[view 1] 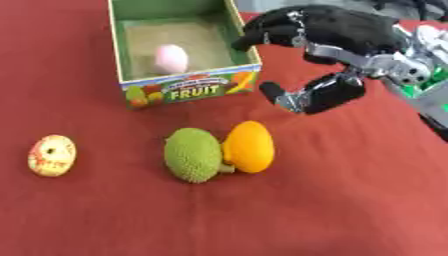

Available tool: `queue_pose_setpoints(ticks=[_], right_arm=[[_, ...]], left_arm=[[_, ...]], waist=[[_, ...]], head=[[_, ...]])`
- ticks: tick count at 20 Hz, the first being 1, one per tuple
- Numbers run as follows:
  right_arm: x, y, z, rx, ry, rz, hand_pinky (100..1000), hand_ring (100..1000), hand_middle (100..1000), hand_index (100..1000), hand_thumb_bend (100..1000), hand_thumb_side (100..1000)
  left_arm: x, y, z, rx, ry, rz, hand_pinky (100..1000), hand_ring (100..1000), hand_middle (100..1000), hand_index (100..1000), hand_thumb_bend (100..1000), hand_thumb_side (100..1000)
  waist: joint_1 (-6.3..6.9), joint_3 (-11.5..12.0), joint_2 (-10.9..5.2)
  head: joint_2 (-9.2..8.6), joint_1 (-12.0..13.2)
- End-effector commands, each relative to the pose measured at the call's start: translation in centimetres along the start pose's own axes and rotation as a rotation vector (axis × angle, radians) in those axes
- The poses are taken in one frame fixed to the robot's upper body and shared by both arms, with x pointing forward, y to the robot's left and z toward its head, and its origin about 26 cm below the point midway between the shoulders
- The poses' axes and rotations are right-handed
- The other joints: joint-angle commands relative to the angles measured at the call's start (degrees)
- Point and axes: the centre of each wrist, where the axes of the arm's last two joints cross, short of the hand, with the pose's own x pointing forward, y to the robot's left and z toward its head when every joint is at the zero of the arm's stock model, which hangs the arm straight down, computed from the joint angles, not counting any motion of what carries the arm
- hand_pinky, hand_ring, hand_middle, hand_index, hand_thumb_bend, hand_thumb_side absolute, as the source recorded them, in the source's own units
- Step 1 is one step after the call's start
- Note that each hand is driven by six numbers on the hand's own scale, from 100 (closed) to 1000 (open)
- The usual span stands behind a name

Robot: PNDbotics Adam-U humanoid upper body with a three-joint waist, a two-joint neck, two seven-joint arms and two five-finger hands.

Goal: Pick up objects on the table and place them in the box.

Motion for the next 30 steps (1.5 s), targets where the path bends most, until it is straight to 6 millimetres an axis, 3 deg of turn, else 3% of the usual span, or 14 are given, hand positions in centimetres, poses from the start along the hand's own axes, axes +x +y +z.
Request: queue_pose_setpoints(ticks=[1, 8, 12, 18, 24, 27, 30], right_arm=[[0.3, -0.1, 0.3, 0.047, 0.015, 0.026, 896, 916, 773, 923, 100, 378], [1.1, 2.4, -0.1, 0.143, 0.056, -0.02, 902, 926, 767, 927, 100, 499], [1.6, 4.0, -0.2, 0.213, 0.066, -0.059, 909, 936, 771, 940, 100, 622], [2.0, 5.1, -0.2, 0.299, 0.084, -0.102, 915, 944, 778, 948, 100, 679], [2.0, 5.7, -0.5, 0.373, 0.11, -0.094, 920, 946, 791, 955, 100, 668], [1.3, 6.4, -0.6, 0.405, 0.141, -0.069, 920, 946, 804, 959, 220, 527], [0.8, 7.0, -0.9, 0.428, 0.167, -0.044, 918, 944, 806, 958, 287, 451]], left_arm=[[0.4, 0.2, -0.4, -0.013, -0.023, -0.008, 777, 853, 794, 864, 158, 791], [0.4, 0.1, -0.3, -0.015, -0.018, -0.004, 777, 854, 795, 864, 156, 793], [0.4, 0.1, -0.2, -0.016, -0.015, 0.0, 777, 855, 795, 864, 156, 795], [0.4, -0.1, -0.1, -0.019, -0.011, 0.006, 777, 856, 796, 864, 152, 799], [0.4, -0.2, -0.1, -0.022, -0.008, 0.014, 776, 857, 799, 864, 150, 801], [0.4, -0.3, 0.0, -0.024, -0.004, 0.017, 776, 858, 800, 864, 148, 803], [0.4, -0.4, 0.0, -0.025, -0.001, 0.021, 776, 858, 801, 864, 147, 805]], waist=[[0.56, -0.04, -1.04], [0.7, -0.02, -0.88], [0.78, 0.04, -0.85], [0.93, 0.1, -0.67], [0.95, 0.18, -0.64], [0.96, 0.27, -0.63], [0.92, 0.31, -0.6]], head=[[-0.27, -0.06], [-0.1, -0.36], [-0.15, -0.5], [-0.22, -0.66], [-0.24, -0.88], [-0.31, -1.06], [-0.35, -1.26]])
